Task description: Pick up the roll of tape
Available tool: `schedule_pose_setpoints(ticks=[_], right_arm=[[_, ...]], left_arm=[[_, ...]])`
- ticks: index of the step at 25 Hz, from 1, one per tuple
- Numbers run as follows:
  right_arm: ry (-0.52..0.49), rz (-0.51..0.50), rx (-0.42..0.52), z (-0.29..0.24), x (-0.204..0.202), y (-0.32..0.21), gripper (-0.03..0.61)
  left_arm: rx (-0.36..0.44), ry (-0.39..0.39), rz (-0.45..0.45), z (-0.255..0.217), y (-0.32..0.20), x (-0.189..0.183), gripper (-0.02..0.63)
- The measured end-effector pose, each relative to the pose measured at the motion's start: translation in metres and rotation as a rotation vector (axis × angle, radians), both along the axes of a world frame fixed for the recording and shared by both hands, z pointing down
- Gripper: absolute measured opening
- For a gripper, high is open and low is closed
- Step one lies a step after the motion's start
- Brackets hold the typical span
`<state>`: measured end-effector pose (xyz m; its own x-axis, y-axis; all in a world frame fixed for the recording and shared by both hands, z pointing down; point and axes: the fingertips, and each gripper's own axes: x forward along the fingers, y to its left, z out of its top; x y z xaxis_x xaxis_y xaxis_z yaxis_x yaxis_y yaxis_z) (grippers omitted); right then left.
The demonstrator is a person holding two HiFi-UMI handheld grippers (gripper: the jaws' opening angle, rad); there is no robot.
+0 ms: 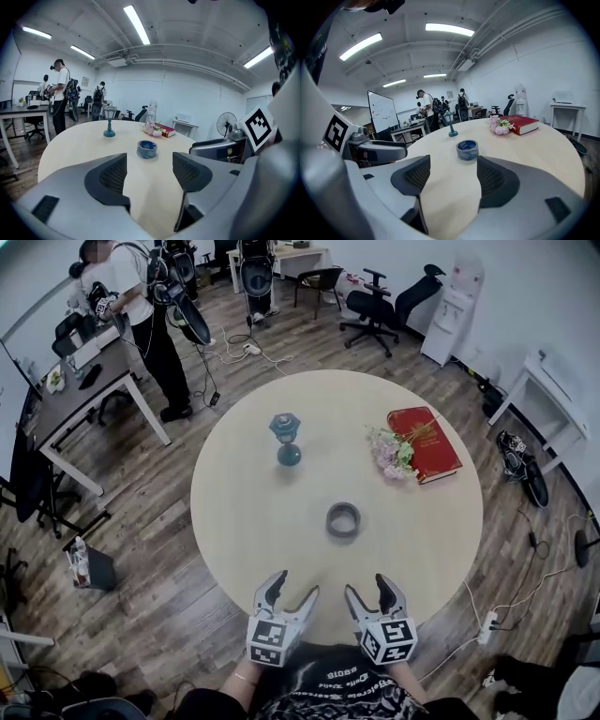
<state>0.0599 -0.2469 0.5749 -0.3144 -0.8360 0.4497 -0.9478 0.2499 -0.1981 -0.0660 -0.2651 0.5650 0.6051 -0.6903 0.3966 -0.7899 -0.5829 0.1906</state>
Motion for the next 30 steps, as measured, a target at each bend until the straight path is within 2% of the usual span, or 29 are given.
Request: schedule_pose_setpoints(ticks=[9,13,15,24,30], right_arm=[[0.074,-0.054,0.055,-0.031,0.016,-0.078,0.293],[0.132,-0.133,0.046,-0.036,0.017,-0.109,0.293],[0.154,-0.177,0.036,-0.033,0.018,-0.126,0.265],[0.228,-0.362,-0.138,0.02,0.007,-0.187,0.259],[0.362,-0.446,-0.255,0.065,0.005,-0.213,0.258]], left_arm=[[0.008,0.007,-0.08,-0.01,-0.015,-0.009,0.325],[0.013,0.004,-0.123,-0.017,-0.018,-0.009,0.325],[0.014,-0.006,-0.137,-0.017,-0.017,-0.009,0.325],[-0.01,-0.042,-0.207,-0.01,-0.01,-0.016,0.325],[-0.011,-0.092,-0.284,-0.008,-0.015,-0.04,0.325]])
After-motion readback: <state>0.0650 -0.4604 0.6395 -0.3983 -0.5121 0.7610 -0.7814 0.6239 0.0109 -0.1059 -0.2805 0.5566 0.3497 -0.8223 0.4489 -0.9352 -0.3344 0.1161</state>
